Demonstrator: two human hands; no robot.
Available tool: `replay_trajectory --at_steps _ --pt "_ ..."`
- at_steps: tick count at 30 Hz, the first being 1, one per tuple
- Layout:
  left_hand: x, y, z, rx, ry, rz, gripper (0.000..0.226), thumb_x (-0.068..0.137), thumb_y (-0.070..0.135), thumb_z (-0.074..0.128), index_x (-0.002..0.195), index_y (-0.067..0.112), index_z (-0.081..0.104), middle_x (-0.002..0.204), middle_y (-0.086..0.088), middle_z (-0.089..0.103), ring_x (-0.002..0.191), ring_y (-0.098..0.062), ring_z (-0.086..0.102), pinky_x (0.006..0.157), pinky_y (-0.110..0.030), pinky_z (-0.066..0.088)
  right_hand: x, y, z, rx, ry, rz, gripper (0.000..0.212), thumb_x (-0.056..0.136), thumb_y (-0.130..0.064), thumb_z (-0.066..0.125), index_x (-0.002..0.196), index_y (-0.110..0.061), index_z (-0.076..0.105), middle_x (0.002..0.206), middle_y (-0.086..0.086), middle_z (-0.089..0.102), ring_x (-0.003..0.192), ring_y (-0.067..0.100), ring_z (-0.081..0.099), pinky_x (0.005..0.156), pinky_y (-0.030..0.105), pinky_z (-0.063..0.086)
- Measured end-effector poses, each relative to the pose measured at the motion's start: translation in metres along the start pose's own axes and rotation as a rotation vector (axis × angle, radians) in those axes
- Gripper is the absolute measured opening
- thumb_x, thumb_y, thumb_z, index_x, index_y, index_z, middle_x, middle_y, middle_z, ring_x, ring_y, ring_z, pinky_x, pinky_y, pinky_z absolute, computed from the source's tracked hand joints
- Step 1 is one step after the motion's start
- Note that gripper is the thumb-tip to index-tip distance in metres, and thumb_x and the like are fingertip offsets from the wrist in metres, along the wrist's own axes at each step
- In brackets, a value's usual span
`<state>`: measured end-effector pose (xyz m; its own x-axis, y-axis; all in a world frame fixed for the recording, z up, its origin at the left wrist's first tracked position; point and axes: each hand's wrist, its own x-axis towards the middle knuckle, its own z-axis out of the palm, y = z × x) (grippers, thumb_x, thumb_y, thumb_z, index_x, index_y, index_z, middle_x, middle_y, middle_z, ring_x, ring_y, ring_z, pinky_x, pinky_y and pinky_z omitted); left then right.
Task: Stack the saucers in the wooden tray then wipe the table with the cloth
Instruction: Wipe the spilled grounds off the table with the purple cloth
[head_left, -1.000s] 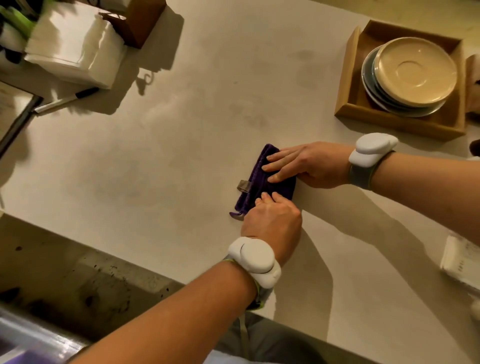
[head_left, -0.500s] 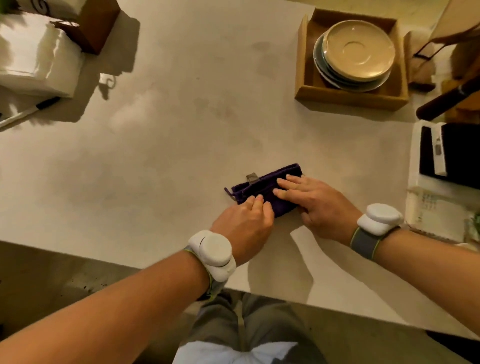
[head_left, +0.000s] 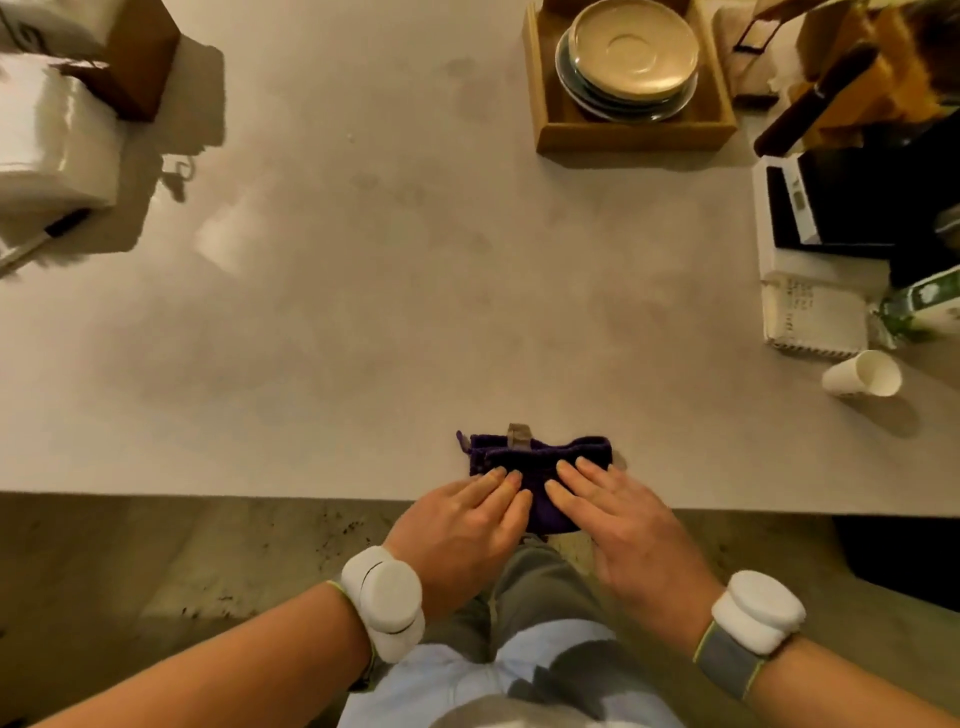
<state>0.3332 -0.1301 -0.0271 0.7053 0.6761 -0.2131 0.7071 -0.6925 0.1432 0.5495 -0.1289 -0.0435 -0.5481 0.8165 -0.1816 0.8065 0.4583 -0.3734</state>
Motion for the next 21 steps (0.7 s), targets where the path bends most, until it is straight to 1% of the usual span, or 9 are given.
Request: replay_trajectory --at_steps 4,7,11,13,15,16,18,19,21 --pt "-0.015 0.007 0.003 -0.112 -0.020 -0.004 0.054 0.068 0.031 0.082 0.117 0.013 0.070 0.119 -0.007 0.070 0.109 -0.020 0.066 0.089 -0.027 0.052 -0.023 -0.017 0.006 -0.029 -0.029 0.043 0.067 0.070 0.002 0.072 0.132 -0.018 0.054 0.136 0.004 0.056 0.128 0.021 0.049 0.106 0.045 0.034" --pt "-0.021 0.011 0.003 -0.206 -0.052 0.012 0.060 0.063 0.032 0.086 0.118 0.017 0.069 0.119 -0.003 0.070 0.109 -0.017 0.066 0.088 -0.025 0.052 -0.036 -0.023 0.005 -0.023 -0.086 0.027 0.077 0.061 0.004 0.075 0.132 -0.018 0.054 0.136 0.004 0.056 0.126 0.021 0.052 0.105 0.042 0.035" --pt "-0.024 0.025 0.004 -0.315 -0.081 0.025 0.061 0.060 0.029 0.087 0.118 0.022 0.069 0.119 0.003 0.070 0.108 -0.012 0.066 0.090 -0.021 0.049 -0.052 -0.022 -0.005 0.056 -0.216 0.022 0.082 0.059 -0.008 0.078 0.135 -0.023 0.052 0.140 -0.003 0.052 0.126 0.017 0.051 0.102 0.032 0.035" --pt "-0.020 0.032 -0.002 -0.363 -0.094 -0.019 0.059 0.070 0.025 0.080 0.126 0.023 0.063 0.128 0.003 0.065 0.116 -0.012 0.061 0.100 -0.018 0.039 -0.054 -0.014 -0.011 0.129 -0.250 0.046 0.079 0.072 -0.006 0.066 0.142 -0.032 0.038 0.150 -0.014 0.033 0.136 0.008 0.035 0.107 0.027 0.028" --pt "-0.012 0.035 -0.007 -0.475 -0.093 -0.082 0.052 0.088 0.021 0.061 0.138 0.024 0.048 0.143 0.003 0.052 0.128 -0.014 0.050 0.108 -0.021 0.029 -0.054 -0.002 -0.021 0.268 -0.292 0.102 0.074 0.084 -0.007 0.047 0.145 -0.041 0.025 0.151 -0.026 0.014 0.138 -0.005 0.014 0.110 0.016 0.014" --pt "-0.005 0.036 -0.012 -0.531 -0.096 -0.116 0.049 0.092 0.021 0.055 0.139 0.027 0.045 0.144 0.005 0.051 0.128 -0.015 0.051 0.108 -0.024 0.035 -0.054 0.005 -0.028 0.317 -0.304 0.128 0.071 0.083 -0.009 0.043 0.144 -0.043 0.028 0.150 -0.028 0.017 0.137 -0.007 0.017 0.110 0.013 0.014" --pt "0.011 0.038 -0.025 -0.594 -0.055 -0.158 0.040 0.094 0.023 0.052 0.133 0.033 0.049 0.132 0.008 0.060 0.111 -0.015 0.061 0.090 -0.028 0.052 -0.050 0.017 -0.049 0.380 -0.305 0.166 0.065 0.079 -0.011 0.042 0.134 -0.045 0.043 0.142 -0.023 0.044 0.128 -0.002 0.041 0.108 0.018 0.031" --pt "0.020 0.037 -0.033 -0.612 -0.027 -0.171 0.037 0.095 0.025 0.052 0.130 0.034 0.051 0.125 0.009 0.064 0.103 -0.014 0.064 0.083 -0.026 0.053 -0.047 0.023 -0.061 0.412 -0.301 0.178 0.060 0.077 -0.012 0.043 0.127 -0.046 0.048 0.130 -0.021 0.058 0.117 0.000 0.053 0.101 0.023 0.041" --pt "0.042 0.037 -0.052 -0.628 0.016 -0.196 0.032 0.096 0.026 0.048 0.127 0.034 0.055 0.116 0.010 0.069 0.096 -0.012 0.065 0.082 -0.024 0.053 -0.041 0.038 -0.088 0.475 -0.276 0.179 0.053 0.078 -0.012 0.045 0.118 -0.045 0.055 0.104 -0.021 0.068 0.095 -0.001 0.060 0.082 0.021 0.048"
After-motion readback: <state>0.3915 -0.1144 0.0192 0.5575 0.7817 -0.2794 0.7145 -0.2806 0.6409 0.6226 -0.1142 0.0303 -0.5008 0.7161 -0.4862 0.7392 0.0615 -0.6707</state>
